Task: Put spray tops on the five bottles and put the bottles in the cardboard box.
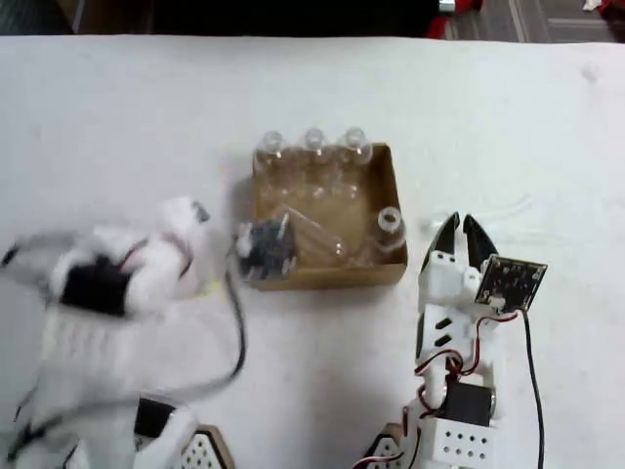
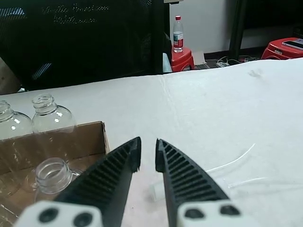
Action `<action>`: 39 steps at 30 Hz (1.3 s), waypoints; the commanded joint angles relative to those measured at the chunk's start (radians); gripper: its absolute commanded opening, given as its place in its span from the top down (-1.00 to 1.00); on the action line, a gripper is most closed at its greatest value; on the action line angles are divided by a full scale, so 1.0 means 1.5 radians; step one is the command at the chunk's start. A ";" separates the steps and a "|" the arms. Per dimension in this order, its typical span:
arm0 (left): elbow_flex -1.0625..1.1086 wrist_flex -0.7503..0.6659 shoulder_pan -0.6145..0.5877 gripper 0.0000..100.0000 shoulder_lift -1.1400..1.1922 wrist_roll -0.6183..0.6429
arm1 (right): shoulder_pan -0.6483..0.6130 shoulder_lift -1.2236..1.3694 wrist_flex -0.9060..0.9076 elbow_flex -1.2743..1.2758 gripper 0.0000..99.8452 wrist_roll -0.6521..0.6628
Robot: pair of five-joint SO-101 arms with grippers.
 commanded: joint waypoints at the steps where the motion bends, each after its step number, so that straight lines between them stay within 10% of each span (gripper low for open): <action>1: -0.167 0.029 0.059 0.48 0.222 0.029 | -0.006 -0.003 -0.007 0.006 0.92 0.008; 12: -0.378 -0.043 0.147 0.48 0.507 -0.075 | -0.016 -0.003 -0.008 0.006 0.92 0.057; 25: -0.747 0.129 0.139 0.49 0.844 -0.182 | -0.023 -0.002 -0.008 0.006 0.92 0.062; 39: -0.797 0.139 0.142 0.49 0.946 -0.179 | -0.024 -0.002 -0.007 0.006 0.92 0.063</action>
